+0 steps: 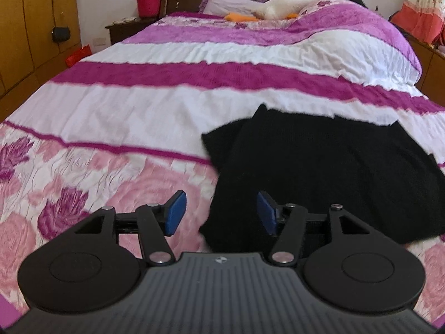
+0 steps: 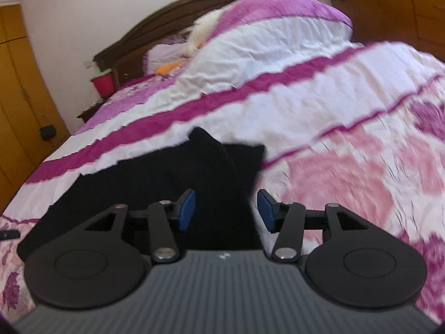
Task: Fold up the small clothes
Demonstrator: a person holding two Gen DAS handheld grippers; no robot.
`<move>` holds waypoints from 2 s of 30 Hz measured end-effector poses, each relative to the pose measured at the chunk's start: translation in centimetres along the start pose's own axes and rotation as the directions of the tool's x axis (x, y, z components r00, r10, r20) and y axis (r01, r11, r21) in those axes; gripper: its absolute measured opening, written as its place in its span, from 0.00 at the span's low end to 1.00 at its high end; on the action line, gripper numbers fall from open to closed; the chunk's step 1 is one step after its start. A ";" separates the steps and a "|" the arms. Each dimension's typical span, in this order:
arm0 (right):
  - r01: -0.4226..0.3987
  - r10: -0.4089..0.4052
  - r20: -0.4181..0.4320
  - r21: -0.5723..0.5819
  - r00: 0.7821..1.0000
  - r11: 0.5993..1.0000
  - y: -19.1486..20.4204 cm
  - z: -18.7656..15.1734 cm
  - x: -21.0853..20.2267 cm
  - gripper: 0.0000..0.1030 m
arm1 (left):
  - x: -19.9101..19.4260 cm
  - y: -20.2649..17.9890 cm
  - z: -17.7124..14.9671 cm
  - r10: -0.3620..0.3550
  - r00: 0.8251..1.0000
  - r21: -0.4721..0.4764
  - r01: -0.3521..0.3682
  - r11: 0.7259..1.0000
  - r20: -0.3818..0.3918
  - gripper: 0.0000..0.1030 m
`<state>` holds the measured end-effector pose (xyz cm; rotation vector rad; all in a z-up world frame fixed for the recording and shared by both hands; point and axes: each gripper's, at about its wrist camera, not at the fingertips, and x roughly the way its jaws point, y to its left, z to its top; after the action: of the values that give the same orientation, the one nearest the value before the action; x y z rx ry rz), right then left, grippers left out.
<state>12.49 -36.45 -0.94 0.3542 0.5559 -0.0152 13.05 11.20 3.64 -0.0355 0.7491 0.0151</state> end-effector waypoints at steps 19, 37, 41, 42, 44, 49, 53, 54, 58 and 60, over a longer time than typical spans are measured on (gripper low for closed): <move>-0.036 0.045 -0.049 0.170 0.998 0.985 -2.4 -3.6 2.6 0.54 | 3.9 1.0 -2.5 -0.037 0.997 -0.091 0.030 0.995 -0.069 0.65; -0.193 0.195 0.024 0.294 0.981 0.936 -2.7 -4.6 3.4 0.52 | 4.3 0.7 -2.6 -0.023 0.997 -0.075 0.018 0.997 -0.074 0.66; -0.212 0.209 0.045 0.316 0.977 0.925 -2.7 -4.3 3.6 0.54 | 4.3 0.6 -2.5 -0.019 0.997 -0.071 0.013 0.997 -0.077 0.67; -0.219 0.213 0.055 0.329 0.975 0.918 -2.7 -4.3 3.7 0.54 | 4.3 0.6 -2.5 -0.017 0.997 -0.072 0.012 0.997 -0.079 0.67; -0.235 0.223 0.076 0.361 0.972 0.902 -2.9 -4.3 3.8 0.54 | 4.4 0.6 -2.4 -0.015 0.997 -0.073 0.009 0.997 -0.081 0.68; -0.227 0.209 0.089 0.414 0.974 0.881 -3.1 -4.3 4.4 0.26 | 4.4 0.6 -2.4 -0.011 0.997 -0.063 0.006 0.998 -0.079 0.71; -0.230 0.205 0.103 0.421 0.973 0.878 -2.9 -4.2 4.3 0.19 | 4.2 0.7 -2.4 -0.015 0.997 -0.062 0.010 0.998 -0.079 0.72; -0.231 0.204 0.107 0.417 0.973 0.879 -2.8 -4.1 4.2 0.18 | 4.1 0.8 -2.4 -0.017 0.997 -0.060 0.012 0.998 -0.079 0.72; -0.254 0.221 0.126 0.467 0.967 0.847 -2.6 -3.3 3.7 0.18 | 3.5 0.8 -2.2 -0.025 0.997 -0.049 0.021 0.999 -0.074 0.72; -0.268 0.235 0.130 0.503 0.963 0.822 -2.5 -3.0 3.7 0.18 | 3.1 0.8 -2.1 -0.031 0.997 -0.042 0.028 0.999 -0.067 0.72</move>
<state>13.80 -37.50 -6.05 0.9532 0.4318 0.0821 13.87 11.90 -0.06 -0.0862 0.8155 0.0012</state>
